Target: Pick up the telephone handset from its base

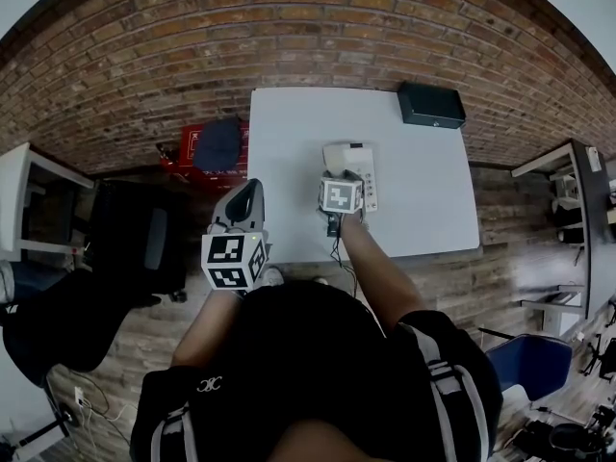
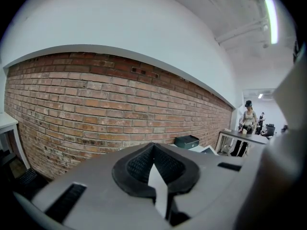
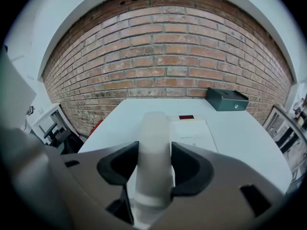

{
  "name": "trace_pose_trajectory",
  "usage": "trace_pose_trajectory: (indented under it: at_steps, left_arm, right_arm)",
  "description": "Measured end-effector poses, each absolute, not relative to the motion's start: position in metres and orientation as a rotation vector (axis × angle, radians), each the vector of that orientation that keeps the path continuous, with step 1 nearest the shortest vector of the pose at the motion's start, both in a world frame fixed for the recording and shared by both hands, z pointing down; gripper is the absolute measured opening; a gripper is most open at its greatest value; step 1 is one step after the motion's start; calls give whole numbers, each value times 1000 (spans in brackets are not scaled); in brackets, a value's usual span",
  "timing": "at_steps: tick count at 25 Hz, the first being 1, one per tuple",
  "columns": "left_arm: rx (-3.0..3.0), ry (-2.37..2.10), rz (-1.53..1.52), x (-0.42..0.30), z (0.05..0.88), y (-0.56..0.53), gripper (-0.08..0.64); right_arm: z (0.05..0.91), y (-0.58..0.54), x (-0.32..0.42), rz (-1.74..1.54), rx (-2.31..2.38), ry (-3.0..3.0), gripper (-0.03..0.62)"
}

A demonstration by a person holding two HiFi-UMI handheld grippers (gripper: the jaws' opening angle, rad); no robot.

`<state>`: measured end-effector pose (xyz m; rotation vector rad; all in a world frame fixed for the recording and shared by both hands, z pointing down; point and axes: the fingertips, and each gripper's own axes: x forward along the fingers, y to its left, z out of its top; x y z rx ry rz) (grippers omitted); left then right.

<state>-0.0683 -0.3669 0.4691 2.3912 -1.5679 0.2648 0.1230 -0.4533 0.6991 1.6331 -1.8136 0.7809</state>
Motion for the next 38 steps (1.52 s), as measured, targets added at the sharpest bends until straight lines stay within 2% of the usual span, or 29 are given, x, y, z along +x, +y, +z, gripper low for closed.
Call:
trace_pose_trajectory:
  at_steps: [10, 18, 29, 38]
  left_arm:
    - [2444, -1489, 220, -49, 465, -370, 2]
    - [2477, -1456, 196, -35, 459, -375, 2]
    - [2530, -1411, 169, -8, 449, -385, 2]
    - [2566, -1355, 182, 9, 450, -381, 1]
  right_arm:
    - [643, -447, 120, 653, 1702, -2009, 199]
    - [566, -429, 119, 597, 1785, -2258, 199]
    - [456, -391, 143, 282, 1995, -2431, 199]
    - [445, -370, 158, 288, 2087, -2417, 199]
